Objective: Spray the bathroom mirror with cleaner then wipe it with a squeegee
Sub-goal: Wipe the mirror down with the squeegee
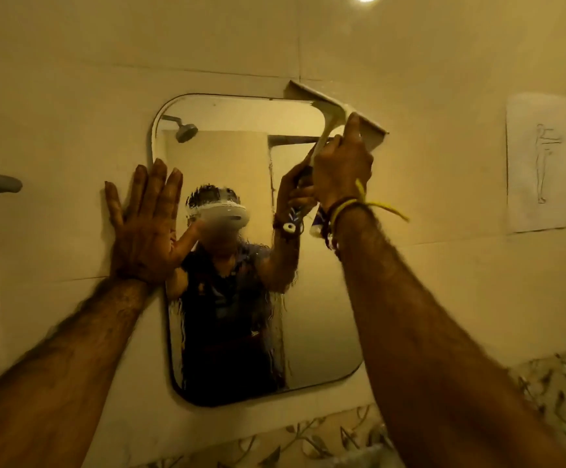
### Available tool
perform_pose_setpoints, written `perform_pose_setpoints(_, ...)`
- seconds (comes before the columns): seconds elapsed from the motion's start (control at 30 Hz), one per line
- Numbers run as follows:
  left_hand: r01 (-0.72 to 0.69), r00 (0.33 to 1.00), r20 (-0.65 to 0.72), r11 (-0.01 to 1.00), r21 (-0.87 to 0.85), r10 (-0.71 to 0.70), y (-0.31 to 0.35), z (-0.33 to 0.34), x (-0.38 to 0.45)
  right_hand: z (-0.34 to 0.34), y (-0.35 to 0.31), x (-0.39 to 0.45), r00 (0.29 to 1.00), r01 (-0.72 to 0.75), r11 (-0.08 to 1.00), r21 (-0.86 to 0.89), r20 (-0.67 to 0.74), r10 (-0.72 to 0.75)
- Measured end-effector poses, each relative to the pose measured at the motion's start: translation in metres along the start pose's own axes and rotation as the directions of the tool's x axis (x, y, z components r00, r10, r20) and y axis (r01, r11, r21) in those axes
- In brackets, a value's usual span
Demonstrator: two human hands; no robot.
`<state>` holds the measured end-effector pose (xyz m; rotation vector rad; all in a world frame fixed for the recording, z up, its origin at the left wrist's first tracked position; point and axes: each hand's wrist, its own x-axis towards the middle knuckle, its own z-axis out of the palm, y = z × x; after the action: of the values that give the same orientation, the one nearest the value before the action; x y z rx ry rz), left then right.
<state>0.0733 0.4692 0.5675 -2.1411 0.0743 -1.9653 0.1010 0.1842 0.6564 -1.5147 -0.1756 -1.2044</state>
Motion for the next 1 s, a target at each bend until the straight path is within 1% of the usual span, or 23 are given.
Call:
perform_pose_setpoints(0.1,0.032,0.999,0.024,0.999,-0.027,-0.032,0.004,-0.002,-0.004,0.004,0.013,-0.032,1.000,0.011,1.000,0.020,-0.013,-0.010)
perform_pose_setpoints(0.17,0.073,0.997,0.029,0.996,-0.044,-0.071,0.011,-0.002,-0.009,0.007,0.028,-0.071,0.999,0.017,1.000,0.015,0.040,-0.017)
perform_pose_setpoints(0.27,0.103,0.994,0.042,0.993,-0.052,-0.101,0.014,0.000,-0.014,0.002,0.037,-0.111,0.997,0.031,0.999,-0.009,0.065,-0.031)
perform_pose_setpoints(0.33,0.098,0.994,0.047,0.993,-0.068,-0.095,0.013,0.001,-0.014,0.000,0.031,-0.096,0.996,0.038,0.999,0.022,0.077,-0.040)
perform_pose_setpoints(0.43,0.096,0.995,0.036,0.992,-0.085,-0.093,0.012,0.001,-0.013,-0.002,0.014,-0.049,1.000,0.005,1.000,0.028,0.026,-0.006)
perform_pose_setpoints(0.47,0.100,0.995,0.032,0.991,-0.094,-0.098,0.013,0.001,-0.013,-0.003,0.012,-0.045,1.000,-0.003,1.000,0.017,0.021,0.002)
perform_pose_setpoints(0.53,0.104,0.994,0.027,0.989,-0.109,-0.101,0.014,0.001,-0.013,-0.002,0.019,-0.070,0.998,-0.007,0.999,0.038,0.056,0.005)
perform_pose_setpoints(0.6,0.104,0.995,0.023,0.988,-0.115,-0.102,0.012,0.001,-0.013,0.000,0.040,-0.123,0.990,0.050,0.999,0.022,0.128,-0.052)
perform_pose_setpoints(0.67,0.104,0.995,0.018,0.984,-0.145,-0.102,0.011,0.000,-0.016,-0.004,0.052,-0.160,0.980,0.116,0.993,0.020,0.162,-0.118)
perform_pose_setpoints(0.73,0.092,0.996,-0.004,0.983,-0.156,-0.094,0.014,0.001,-0.023,0.002,0.050,-0.151,0.978,0.140,0.990,0.024,0.153,-0.143)
perform_pose_setpoints(0.87,0.050,0.997,-0.048,0.994,-0.098,-0.055,0.014,0.006,-0.034,0.015,0.018,-0.092,0.984,0.126,0.991,0.032,0.121,-0.129)
perform_pose_setpoints(0.93,0.055,0.998,-0.037,0.993,-0.102,-0.059,0.014,0.005,-0.033,0.017,0.018,-0.101,0.985,0.122,0.992,0.038,0.117,-0.126)
perform_pose_setpoints(1.0,0.047,0.998,-0.035,0.993,-0.111,-0.052,0.015,0.002,-0.032,0.015,0.033,-0.134,0.975,0.154,0.987,0.035,0.153,-0.158)
